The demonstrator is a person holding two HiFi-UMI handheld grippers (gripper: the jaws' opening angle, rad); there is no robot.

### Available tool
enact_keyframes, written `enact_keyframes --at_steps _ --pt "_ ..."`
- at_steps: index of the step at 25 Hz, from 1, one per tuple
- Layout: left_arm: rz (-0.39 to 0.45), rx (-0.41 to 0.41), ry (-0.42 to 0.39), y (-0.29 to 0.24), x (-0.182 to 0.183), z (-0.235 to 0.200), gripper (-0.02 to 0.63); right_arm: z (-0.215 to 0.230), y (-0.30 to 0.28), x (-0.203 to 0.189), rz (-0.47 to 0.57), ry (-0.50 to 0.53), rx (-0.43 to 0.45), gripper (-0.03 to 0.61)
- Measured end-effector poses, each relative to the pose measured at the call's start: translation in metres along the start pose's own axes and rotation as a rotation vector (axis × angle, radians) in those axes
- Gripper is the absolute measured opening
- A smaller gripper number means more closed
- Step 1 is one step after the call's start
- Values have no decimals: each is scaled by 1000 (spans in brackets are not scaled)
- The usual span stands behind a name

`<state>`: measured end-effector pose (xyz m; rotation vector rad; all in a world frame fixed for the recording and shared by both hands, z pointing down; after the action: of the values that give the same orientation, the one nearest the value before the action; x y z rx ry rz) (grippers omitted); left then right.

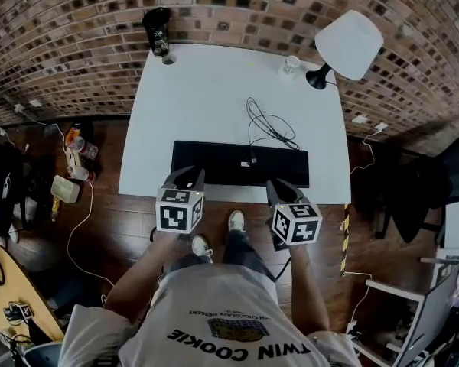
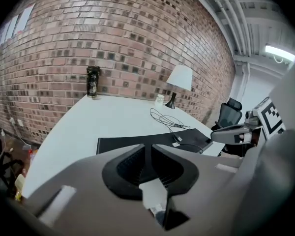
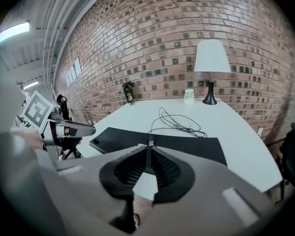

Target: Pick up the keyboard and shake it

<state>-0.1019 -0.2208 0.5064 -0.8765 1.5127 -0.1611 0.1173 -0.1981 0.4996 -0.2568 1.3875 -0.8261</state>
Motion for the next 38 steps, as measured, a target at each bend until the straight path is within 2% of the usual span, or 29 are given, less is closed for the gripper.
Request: enact_keyframes --at_steps 7,11,15,20,23,27,30,31,32,38 --pt "-62 121 64 -28 11 -71 127 96 -20 16 -53 -60 -9 87" --pt "-139 114 95 -40 2 -98 214 153 -34 20 -108 -119 2 138" --pt "-201 71 139 -46 -6 -106 297 187 -50 19 -180 -157 48 202" --pt "-265 19 186 -52 -16 -103 305 198 -69 11 -256 -265 197 212" --pt "-295 6 170 -56 -19 -100 306 202 -71 10 -292 -270 234 211" --pt "-332 -2 140 -60 -19 -101 305 201 -72 12 -343 -255 238 210" --pt "-367 -24 146 -59 -20 -100 300 198 -75 11 -394 -234 220 210" --pt "-374 -41 157 -60 -20 -97 267 198 -76 11 -407 -225 216 210" --pt "-376 -53 168 -60 -19 -94 205 198 -76 11 -416 -220 215 208" --pt "-362 -50 184 -60 -18 -92 202 202 -77 12 -368 -244 190 169"
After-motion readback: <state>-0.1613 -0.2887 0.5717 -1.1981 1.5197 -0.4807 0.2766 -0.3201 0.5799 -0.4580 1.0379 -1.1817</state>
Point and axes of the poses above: the fingertips, and each gripper's own axes: y backward along the fingers, z to its right, x out of its top, the point moved 3 cm from there along y, backward along the fingers, and after that the axes turned 3 degrees about -y, right-handed, at the moved point
